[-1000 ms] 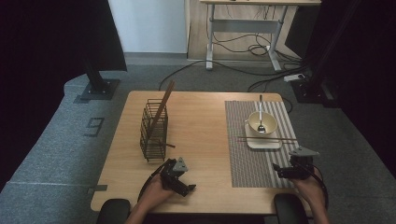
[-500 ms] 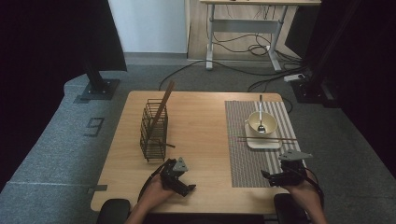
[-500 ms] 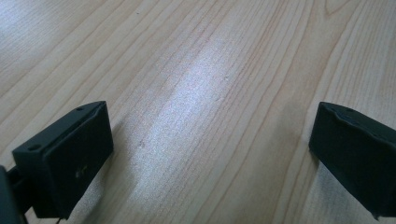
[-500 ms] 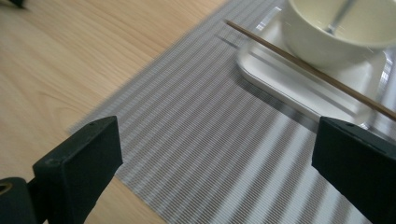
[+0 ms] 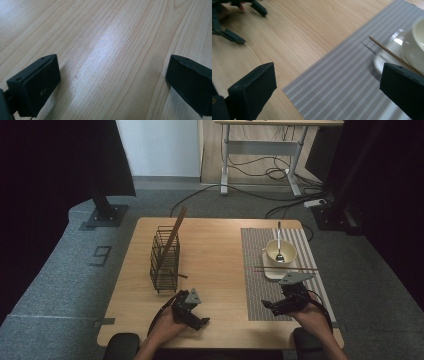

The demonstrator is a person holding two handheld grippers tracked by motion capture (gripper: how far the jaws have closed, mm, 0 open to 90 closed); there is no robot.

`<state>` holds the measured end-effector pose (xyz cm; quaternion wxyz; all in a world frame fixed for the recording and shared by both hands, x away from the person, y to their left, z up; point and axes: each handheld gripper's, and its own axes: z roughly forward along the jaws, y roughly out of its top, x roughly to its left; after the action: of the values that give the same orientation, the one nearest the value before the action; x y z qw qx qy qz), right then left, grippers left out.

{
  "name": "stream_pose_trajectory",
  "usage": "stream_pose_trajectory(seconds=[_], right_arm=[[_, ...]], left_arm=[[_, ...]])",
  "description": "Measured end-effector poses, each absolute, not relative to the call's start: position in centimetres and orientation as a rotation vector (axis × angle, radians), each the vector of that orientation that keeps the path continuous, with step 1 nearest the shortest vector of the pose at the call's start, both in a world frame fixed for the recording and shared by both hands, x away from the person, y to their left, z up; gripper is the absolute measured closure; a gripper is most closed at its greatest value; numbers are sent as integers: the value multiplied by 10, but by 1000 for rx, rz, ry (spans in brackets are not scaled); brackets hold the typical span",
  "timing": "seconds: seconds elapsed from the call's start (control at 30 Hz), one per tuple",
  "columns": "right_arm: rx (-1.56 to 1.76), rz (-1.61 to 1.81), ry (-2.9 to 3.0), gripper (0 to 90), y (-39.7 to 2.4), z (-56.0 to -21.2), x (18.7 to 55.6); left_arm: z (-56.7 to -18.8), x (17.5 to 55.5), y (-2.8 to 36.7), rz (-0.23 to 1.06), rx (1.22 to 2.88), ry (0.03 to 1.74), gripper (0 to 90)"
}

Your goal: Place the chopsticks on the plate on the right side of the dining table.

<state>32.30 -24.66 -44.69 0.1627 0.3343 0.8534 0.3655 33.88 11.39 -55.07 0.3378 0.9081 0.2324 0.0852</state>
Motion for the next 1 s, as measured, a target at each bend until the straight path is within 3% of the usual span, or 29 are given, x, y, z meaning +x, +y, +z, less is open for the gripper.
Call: stream_pose_trajectory(seconds=[1.0], right_arm=[[724, 1144, 2554, 0, -149, -415, 361]], left_arm=[[-550, 339, 114, 221, 2368, 604, 0]])
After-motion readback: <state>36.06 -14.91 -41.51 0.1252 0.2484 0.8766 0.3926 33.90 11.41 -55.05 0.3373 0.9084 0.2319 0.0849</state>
